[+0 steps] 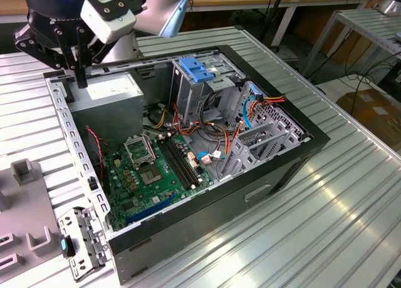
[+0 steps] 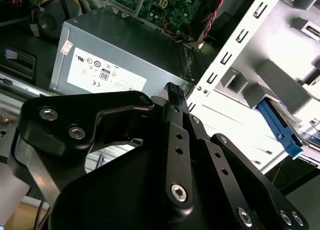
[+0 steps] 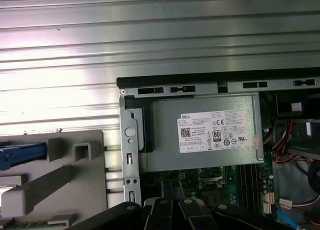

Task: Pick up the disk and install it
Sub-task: 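Reach for the disk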

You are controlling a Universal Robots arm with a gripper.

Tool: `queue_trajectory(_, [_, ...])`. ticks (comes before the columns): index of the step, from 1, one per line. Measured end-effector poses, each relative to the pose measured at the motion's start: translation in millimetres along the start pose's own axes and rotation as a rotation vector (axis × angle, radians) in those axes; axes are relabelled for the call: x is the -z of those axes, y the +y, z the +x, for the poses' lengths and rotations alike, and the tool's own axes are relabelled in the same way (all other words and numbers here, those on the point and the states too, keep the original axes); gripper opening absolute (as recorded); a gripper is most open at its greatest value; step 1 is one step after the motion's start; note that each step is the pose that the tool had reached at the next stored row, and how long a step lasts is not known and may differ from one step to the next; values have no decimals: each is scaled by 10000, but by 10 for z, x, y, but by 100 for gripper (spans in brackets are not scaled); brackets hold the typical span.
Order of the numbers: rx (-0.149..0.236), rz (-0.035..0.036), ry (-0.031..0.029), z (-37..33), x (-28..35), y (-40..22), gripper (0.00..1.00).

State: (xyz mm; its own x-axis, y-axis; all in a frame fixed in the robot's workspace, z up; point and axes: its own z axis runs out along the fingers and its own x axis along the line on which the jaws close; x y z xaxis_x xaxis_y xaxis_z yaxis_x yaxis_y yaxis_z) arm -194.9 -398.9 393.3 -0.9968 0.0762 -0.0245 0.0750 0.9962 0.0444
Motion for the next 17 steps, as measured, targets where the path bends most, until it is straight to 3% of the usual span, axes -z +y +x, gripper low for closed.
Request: queue_trajectory(17, [-1,0,0,157,4,-12,11])
